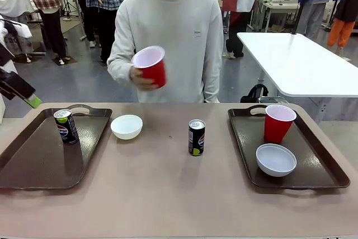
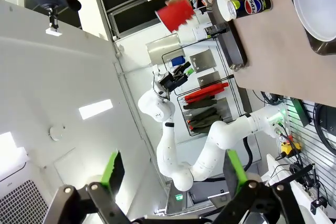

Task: Prepare tableware on both trays.
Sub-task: Pick up a Picnic Bowl from the table and place it on a Handle tray.

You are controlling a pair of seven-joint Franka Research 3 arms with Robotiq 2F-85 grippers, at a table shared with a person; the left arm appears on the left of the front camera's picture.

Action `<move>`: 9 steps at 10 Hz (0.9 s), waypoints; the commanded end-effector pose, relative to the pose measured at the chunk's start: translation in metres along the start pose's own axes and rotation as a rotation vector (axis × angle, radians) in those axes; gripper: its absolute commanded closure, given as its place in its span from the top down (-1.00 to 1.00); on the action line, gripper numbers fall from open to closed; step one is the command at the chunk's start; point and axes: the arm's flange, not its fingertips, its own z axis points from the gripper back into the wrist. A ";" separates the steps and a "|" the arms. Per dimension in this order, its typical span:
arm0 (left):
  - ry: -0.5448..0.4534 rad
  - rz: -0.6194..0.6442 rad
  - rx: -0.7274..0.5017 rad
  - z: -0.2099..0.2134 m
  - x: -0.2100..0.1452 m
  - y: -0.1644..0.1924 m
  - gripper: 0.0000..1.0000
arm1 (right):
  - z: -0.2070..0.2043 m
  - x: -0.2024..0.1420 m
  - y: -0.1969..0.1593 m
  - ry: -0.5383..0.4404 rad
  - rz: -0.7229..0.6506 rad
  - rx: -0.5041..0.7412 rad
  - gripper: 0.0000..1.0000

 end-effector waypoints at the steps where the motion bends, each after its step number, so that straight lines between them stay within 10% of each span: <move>1: 0.017 0.059 -0.007 0.000 -0.008 0.008 1.00 | -0.004 -0.001 0.001 0.008 0.011 0.019 1.00; 4: 0.092 0.024 -0.162 0.095 -0.127 0.006 1.00 | -0.004 -0.001 0.001 0.008 0.011 0.019 1.00; 9: 0.117 0.072 -0.195 0.079 -0.138 0.013 1.00 | -0.004 -0.001 0.001 0.008 0.011 0.019 1.00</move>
